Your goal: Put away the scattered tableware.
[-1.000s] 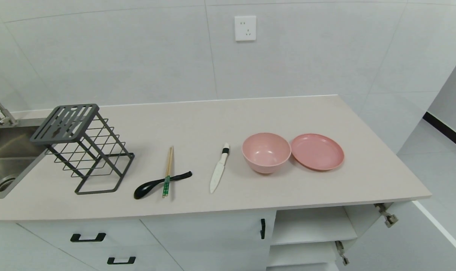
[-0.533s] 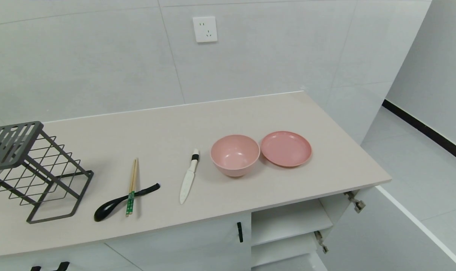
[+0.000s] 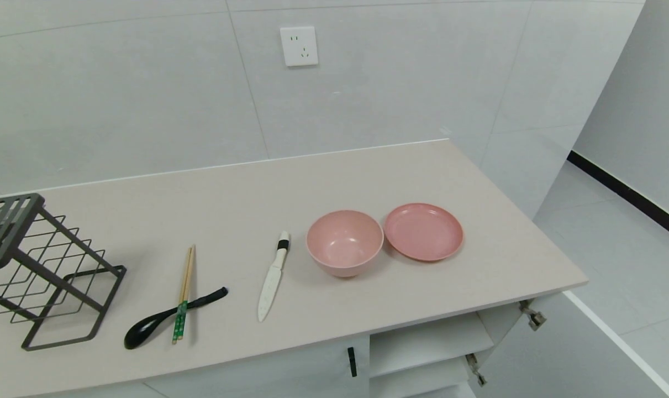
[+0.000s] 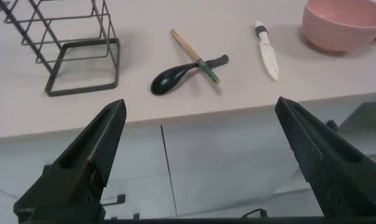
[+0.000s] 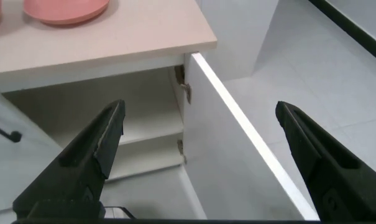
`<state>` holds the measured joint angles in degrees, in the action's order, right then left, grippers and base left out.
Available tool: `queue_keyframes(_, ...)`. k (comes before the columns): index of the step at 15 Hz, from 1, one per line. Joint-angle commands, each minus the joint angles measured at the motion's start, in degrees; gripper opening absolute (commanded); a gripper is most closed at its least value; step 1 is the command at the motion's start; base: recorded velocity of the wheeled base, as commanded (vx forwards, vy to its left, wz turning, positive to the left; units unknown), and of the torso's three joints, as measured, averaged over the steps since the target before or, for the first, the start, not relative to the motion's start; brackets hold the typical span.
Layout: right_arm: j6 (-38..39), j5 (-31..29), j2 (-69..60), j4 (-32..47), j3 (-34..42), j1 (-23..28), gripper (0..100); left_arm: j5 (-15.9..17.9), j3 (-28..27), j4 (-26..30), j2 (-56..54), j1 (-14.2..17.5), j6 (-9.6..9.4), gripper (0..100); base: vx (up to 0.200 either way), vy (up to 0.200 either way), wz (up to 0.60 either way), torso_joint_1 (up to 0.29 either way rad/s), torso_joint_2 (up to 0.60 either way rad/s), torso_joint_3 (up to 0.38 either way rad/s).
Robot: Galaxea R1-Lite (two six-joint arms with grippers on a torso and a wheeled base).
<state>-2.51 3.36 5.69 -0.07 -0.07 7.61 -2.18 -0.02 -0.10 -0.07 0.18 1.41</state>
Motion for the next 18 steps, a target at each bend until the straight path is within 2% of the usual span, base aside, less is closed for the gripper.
queue_keyframes(1, -0.74, 0.24, 0.02, -0.01, 0.07, 1.62, 100, -0.02, 0.02, 0.01, 0.07, -0.01, -0.01, 100, 0.0, 0.0, 0.0, 0.0, 0.0, 0.0)
queue_keyframes(4, -0.48, 0.15, 0.02, -0.01, 0.07, 2.24, 100, -0.1, 0.02, -0.08, 0.07, 0.08, 0.96, 100, 0.0, 0.0, 0.0, 0.0, 0.0, 0.0)
queue_keyframes(8, -0.3, -0.11, 0.02, -0.89, 0.07, 2.32, 100, -0.1, 0.02, 0.01, 0.07, 0.08, 0.61, 100, 0.0, 0.0, 0.0, 0.0, 0.0, 0.0)
queue_keyframes(10, -0.48, 0.33, 0.02, -9.33, 0.07, 2.85, 100, -0.1, 0.02, 0.01, 0.07, -0.01, 0.34, 100, 0.0, 0.0, 0.0, 0.0, 0.0, 0.0)
queue_keyframes(11, -0.65, 1.03, 0.02, -10.21, -0.01, 3.03, 100, -0.02, -0.06, 0.01, 0.07, -0.01, 0.17, 100, 0.0, 0.0, 0.0, 0.0, 0.0, 0.0)
queue_keyframes(12, -0.48, 5.16, 0.02, -9.07, -0.01, 3.03, 100, -0.02, -0.06, 0.01, 0.07, -0.01, -0.54, 100, 0.0, 0.0, 0.0, 0.0, 0.0, 0.0)
queue_keyframes(14, -0.48, 8.5, 0.11, -8.63, -0.01, 2.76, 100, -0.02, -0.06, 0.01, 0.07, -0.01, -0.62, 100, 0.0, 0.0, 0.0, 0.0, 0.0, 0.0)
queue_keyframes(15, -0.48, 11.14, 1.95, -8.89, -0.81, 2.15, 100, -0.02, 0.02, 0.01, 0.07, -0.01, 0.34, 100, 0.0, 0.0, 0.0, 0.0, 0.0, 0.0)
queue_keyframes(18, -0.48, 17.55, 7.75, -8.89, -6.69, 1.71, 100, -0.02, 0.02, 0.01, 0.07, -0.09, 0.34, 100, 0.0, 0.0, 0.0, 0.0, 0.0, 0.0)
